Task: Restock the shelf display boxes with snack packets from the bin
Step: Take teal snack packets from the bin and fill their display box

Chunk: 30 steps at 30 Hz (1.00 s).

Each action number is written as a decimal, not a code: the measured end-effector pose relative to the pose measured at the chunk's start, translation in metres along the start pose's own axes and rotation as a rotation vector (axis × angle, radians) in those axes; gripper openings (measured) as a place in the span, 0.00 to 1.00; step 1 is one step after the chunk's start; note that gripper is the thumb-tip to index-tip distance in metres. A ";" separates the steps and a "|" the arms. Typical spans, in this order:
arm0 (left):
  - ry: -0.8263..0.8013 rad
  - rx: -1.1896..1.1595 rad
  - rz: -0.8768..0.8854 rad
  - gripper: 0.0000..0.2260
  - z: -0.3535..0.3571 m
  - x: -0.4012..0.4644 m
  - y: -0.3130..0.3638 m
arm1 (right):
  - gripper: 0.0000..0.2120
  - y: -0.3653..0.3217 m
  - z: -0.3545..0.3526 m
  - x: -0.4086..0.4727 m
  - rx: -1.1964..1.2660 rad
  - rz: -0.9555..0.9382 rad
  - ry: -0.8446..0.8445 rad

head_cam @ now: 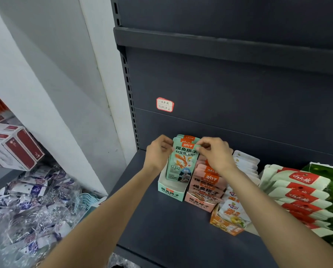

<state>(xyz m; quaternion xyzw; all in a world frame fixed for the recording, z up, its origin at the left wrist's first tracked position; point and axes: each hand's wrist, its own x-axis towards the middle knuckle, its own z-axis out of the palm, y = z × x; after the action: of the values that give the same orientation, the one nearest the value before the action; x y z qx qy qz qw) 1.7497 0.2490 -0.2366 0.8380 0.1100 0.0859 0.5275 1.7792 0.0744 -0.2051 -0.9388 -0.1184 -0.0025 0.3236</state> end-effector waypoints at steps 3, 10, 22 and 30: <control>0.007 0.050 0.020 0.05 0.000 0.001 0.001 | 0.06 0.000 0.006 0.002 -0.035 0.019 -0.059; 0.014 0.289 0.121 0.05 -0.003 -0.002 0.003 | 0.14 -0.004 0.005 -0.002 -0.067 -0.044 -0.068; 0.015 0.256 0.203 0.04 -0.074 -0.105 -0.012 | 0.12 -0.067 0.027 -0.103 0.098 -0.145 -0.019; -0.002 0.226 0.071 0.05 -0.145 -0.238 -0.100 | 0.10 -0.107 0.128 -0.244 0.125 -0.080 -0.199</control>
<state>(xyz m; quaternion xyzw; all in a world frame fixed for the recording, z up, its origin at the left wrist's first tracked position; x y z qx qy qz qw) 1.4741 0.3510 -0.2711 0.8956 0.0888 0.0906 0.4264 1.5091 0.1801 -0.2608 -0.9069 -0.1871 0.0851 0.3679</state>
